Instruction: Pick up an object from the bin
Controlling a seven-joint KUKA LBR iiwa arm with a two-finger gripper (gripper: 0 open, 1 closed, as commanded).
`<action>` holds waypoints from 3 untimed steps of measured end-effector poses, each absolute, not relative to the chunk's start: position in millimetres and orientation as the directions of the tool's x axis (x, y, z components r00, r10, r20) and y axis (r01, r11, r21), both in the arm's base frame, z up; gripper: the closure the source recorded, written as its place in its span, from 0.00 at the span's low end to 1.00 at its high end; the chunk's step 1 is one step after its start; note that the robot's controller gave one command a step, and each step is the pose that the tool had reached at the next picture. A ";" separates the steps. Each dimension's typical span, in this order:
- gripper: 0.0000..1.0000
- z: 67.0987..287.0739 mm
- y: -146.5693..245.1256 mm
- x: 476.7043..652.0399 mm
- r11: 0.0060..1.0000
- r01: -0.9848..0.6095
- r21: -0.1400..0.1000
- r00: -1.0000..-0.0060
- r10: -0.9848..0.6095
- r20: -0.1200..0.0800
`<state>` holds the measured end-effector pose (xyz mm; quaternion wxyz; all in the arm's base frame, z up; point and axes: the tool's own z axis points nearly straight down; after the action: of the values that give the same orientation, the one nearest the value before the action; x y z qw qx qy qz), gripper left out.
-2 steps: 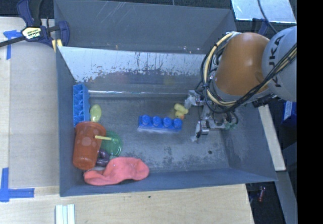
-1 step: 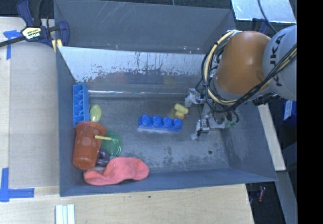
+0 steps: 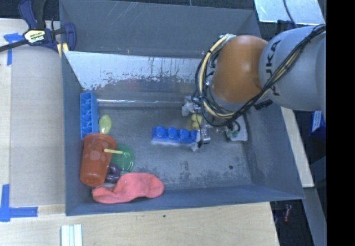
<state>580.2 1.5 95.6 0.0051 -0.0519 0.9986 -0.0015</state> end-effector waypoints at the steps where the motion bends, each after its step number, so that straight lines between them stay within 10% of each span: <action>1: 1.00 71.8 3.2 586.2 0.984 0.175 0.001 -0.984 0.175 -0.006; 2: 1.00 72.1 3.2 586.1 0.985 0.175 0.001 -0.985 0.175 -0.006; 3: 1.00 145.3 3.1 573.5 0.988 0.155 0.000 -0.988 0.155 -0.003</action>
Offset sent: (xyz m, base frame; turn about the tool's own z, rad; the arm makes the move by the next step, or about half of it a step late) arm 0.0000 0.0000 0.0000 0.0000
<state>573.5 3.1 145.3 0.0013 0.0777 0.9970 -0.0002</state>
